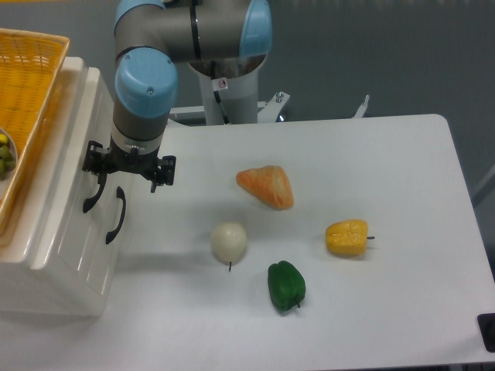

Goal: Slide open the top white drawer

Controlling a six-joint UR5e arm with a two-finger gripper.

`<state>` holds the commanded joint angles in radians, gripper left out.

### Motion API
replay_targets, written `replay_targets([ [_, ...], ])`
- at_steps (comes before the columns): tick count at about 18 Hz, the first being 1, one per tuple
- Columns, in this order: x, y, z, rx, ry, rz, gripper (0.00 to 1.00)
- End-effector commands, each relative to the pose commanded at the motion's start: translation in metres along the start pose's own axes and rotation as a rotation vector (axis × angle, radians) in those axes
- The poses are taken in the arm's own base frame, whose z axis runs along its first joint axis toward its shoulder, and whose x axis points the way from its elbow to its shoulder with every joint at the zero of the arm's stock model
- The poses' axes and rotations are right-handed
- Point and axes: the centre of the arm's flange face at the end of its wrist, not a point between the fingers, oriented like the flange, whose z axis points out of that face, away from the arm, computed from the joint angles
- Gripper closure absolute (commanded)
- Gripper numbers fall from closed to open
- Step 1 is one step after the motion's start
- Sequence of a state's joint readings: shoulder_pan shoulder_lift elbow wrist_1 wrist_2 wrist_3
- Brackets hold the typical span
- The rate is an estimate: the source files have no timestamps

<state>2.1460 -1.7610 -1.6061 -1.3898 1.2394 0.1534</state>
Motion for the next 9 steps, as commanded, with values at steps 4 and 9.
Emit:
replay_targets([
  [4, 0.0004, 0.0, 0.0018, -0.003, 0.002, 0.0, 0.0],
  [9, 0.0029, 0.0004, 0.0027, -0.005, 0.002, 0.005, 0.0],
])
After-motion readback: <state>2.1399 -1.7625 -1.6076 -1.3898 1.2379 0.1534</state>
